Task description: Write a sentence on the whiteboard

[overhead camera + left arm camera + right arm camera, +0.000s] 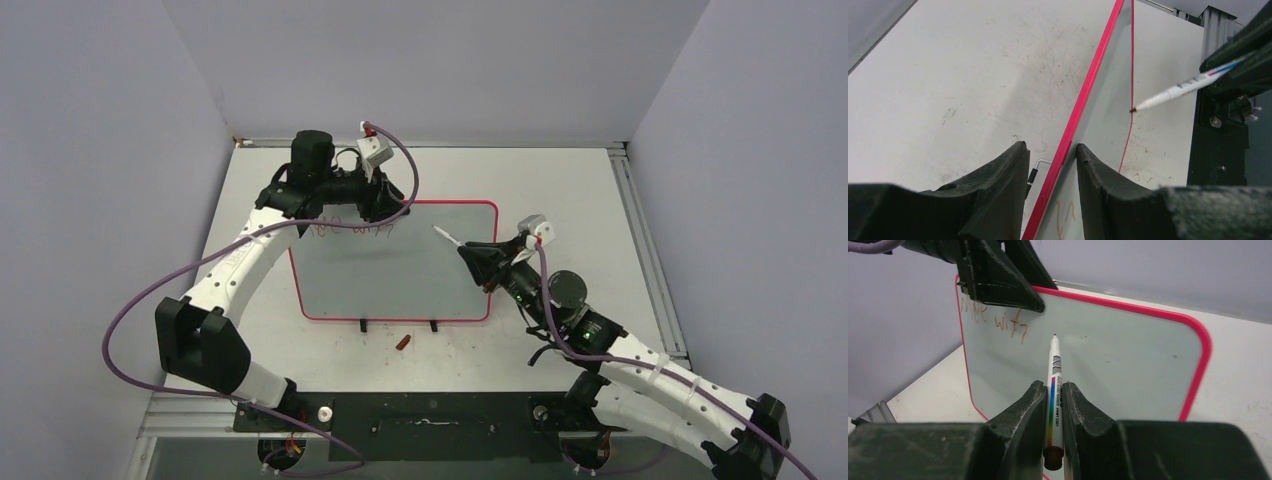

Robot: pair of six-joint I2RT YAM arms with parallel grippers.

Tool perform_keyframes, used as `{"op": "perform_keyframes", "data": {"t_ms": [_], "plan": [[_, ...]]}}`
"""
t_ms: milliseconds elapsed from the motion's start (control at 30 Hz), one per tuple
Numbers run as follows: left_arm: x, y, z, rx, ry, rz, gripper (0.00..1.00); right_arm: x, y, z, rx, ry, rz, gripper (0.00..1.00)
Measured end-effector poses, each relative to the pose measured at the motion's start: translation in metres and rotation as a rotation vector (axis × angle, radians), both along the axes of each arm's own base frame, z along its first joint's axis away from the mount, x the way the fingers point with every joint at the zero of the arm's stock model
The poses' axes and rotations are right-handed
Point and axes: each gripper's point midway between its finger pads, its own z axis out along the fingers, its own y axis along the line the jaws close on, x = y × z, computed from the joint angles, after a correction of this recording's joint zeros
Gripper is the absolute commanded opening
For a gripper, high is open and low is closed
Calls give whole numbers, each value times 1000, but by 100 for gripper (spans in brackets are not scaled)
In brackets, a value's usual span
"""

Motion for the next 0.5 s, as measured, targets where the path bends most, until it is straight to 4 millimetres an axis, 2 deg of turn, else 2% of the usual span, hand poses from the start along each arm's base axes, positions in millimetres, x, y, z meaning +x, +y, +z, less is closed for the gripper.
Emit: {"op": "perform_keyframes", "data": {"t_ms": [233, 367, 500], "plan": [[6, -1, -1, -6, -8, 24, 0, -15, 43, -8, -49, -51, 35, 5], [8, -1, -1, -6, -14, 29, 0, -19, 56, -15, -84, -76, 5, 5], [7, -1, -2, -6, -15, 27, 0, -14, 59, -25, -123, -82, -56, 5]]}}
